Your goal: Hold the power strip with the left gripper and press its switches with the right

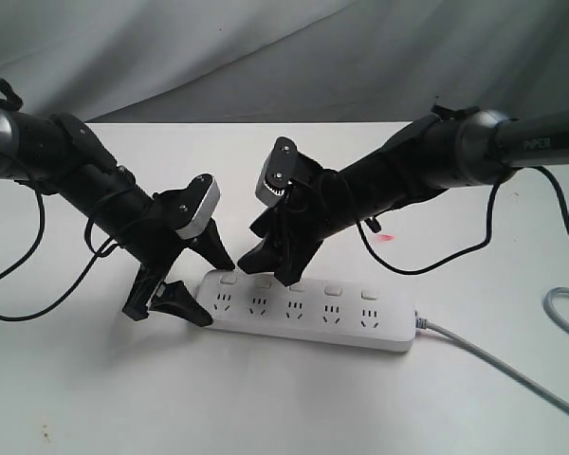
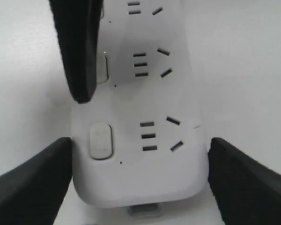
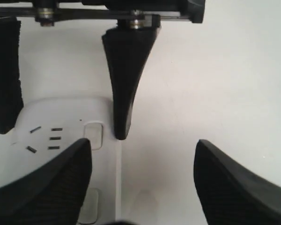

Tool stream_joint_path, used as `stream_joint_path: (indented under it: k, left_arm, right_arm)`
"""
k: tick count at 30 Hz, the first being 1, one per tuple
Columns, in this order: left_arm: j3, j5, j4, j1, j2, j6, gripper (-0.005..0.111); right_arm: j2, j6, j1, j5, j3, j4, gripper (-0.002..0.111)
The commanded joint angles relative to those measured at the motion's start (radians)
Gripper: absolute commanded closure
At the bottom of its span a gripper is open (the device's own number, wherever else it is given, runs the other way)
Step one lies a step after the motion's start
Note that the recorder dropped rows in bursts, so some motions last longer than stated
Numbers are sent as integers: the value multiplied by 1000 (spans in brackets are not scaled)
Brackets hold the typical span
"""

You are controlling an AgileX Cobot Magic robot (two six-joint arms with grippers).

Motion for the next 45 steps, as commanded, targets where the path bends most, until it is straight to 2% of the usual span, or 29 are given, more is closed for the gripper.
stream_joint_path:
  k: [1, 10, 17, 37, 45]
  left_arm:
    - [-7, -5, -22, -6, 2, 4, 72]
    - [-7, -5, -22, -6, 2, 4, 72]
    - [-7, -5, -22, -6, 2, 4, 72]
    - [-7, -5, -22, -6, 2, 4, 72]
    - [-7, -5, -22, -6, 2, 4, 72]
  right_arm:
    - [-1, -20, 26, -14, -11, 13, 49]
    - [45, 58, 64, -15, -116, -29, 49]
    - [54, 107, 64, -14, -116, -141, 49]
    - [84, 107, 64, -44, -116, -168, 49]
    - [100, 147, 74, -61, -116, -245, 49]
